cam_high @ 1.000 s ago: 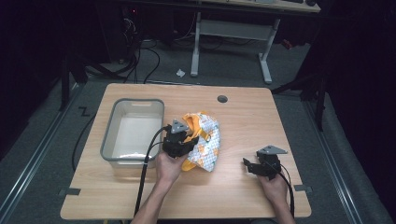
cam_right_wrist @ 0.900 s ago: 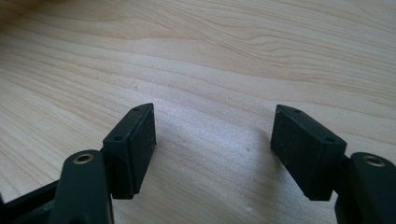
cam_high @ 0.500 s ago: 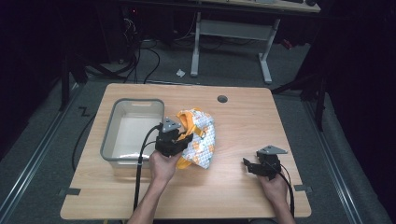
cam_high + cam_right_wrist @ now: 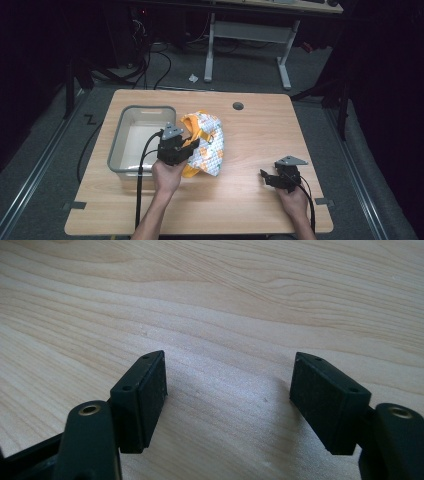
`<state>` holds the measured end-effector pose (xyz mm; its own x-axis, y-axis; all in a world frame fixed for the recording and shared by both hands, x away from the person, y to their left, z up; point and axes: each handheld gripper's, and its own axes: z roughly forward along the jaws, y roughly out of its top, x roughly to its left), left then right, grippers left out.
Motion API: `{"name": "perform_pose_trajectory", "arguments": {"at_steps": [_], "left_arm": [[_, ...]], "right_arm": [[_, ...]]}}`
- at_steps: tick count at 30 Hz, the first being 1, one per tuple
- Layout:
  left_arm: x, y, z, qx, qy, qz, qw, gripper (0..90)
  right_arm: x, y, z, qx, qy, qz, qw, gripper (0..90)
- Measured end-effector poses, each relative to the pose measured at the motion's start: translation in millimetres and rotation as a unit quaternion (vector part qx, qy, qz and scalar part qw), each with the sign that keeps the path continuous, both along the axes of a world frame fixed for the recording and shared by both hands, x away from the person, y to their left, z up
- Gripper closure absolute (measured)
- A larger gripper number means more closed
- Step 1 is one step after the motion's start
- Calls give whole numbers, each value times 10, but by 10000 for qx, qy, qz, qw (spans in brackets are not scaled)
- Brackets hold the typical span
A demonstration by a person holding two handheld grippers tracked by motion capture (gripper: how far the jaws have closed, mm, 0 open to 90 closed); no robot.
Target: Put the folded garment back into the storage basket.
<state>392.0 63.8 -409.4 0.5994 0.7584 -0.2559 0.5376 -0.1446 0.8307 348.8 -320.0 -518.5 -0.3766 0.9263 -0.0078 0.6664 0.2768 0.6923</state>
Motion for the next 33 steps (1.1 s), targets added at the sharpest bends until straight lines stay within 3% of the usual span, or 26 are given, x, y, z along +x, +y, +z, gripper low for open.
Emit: {"name": "perform_pose_trajectory", "arguments": {"at_steps": [14, 33], "left_arm": [[17, 240, 135, -200, -24, 159, 9997, 750], [40, 537, 291, -238, -153, 389, 9988, 750]], "right_arm": [[0, 0, 0, 0, 1, 1, 10000, 313], [0, 0, 0, 2, 0, 1, 10000, 313]]}}
